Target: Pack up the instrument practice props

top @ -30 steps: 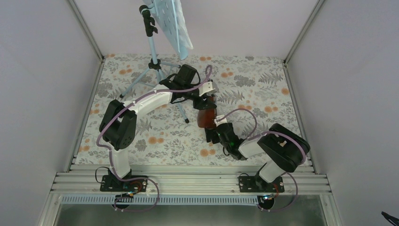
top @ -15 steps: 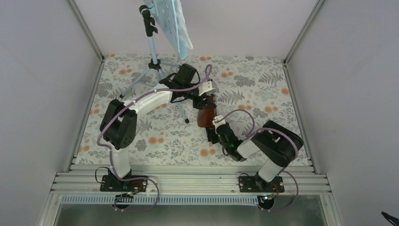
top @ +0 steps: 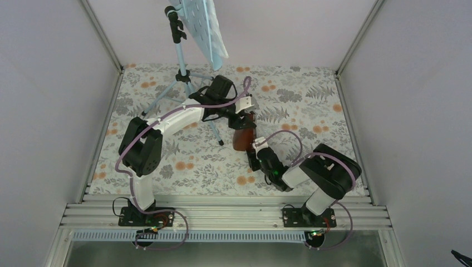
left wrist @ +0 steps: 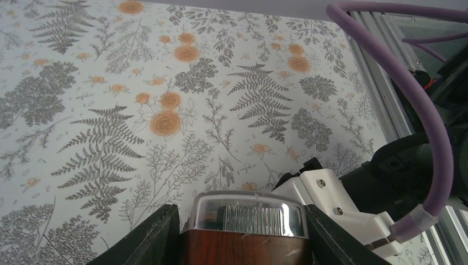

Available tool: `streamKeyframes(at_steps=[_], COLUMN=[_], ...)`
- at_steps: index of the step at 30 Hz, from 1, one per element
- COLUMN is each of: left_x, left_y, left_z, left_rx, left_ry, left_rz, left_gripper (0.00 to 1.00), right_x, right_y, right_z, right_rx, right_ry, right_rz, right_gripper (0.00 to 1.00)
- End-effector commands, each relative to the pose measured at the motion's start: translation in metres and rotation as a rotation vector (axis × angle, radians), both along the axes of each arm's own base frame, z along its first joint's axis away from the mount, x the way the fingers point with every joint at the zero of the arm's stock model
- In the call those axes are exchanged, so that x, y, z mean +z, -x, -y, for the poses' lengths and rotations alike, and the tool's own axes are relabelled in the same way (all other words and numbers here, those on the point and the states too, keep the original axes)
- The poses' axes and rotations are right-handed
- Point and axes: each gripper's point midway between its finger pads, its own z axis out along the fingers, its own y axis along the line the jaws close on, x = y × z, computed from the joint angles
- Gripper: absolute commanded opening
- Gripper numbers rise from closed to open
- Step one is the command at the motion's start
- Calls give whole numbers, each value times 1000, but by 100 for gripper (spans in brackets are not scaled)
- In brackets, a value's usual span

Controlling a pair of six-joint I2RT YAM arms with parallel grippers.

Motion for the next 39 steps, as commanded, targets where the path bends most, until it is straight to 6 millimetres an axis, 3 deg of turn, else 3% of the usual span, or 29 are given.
streamKeyframes(at_steps=[1, 5, 7, 9, 15, 18, 21, 25, 27, 33, 39], left_x=[-49, -37, -25, -12, 54, 78, 88, 107, 118, 153, 147], left_y=[42, 32, 25, 20, 16, 21, 19, 13, 6, 5, -4], left_z=[-2, -7, -12, -19, -50, -68, -83, -104, -121, -166, -205], left_rx=[-53, 21, 75, 141, 327, 398, 478, 604, 684, 802, 913], left_ry=[-110, -86, -57, -28, 140, 197, 202, 219, 236, 283, 230], left_rz=[-239, -163, -106, -48, 150, 180, 166, 141, 118, 67, 69], left_gripper=[37, 62, 76, 83, 90, 93, 93, 94, 97, 100, 100], right_x=[14, 25, 35, 45, 82, 100, 111, 97, 83, 59, 39], right_y=[-4, 1, 6, 9, 9, 4, -1, -11, -17, -35, -36], right_z=[1, 6, 8, 13, 42, 67, 83, 86, 82, 53, 22], right_rx=[-27, -53, -53, -84, -185, -256, -286, -285, -270, -169, -36], right_ry=[-50, -85, -127, -171, -294, -386, -433, -384, -368, -376, -364], right_rz=[22, 3, 2, -6, 18, 43, 47, -32, -98, -220, -295], right_gripper=[62, 85, 92, 97, 100, 100, 100, 92, 82, 67, 61])
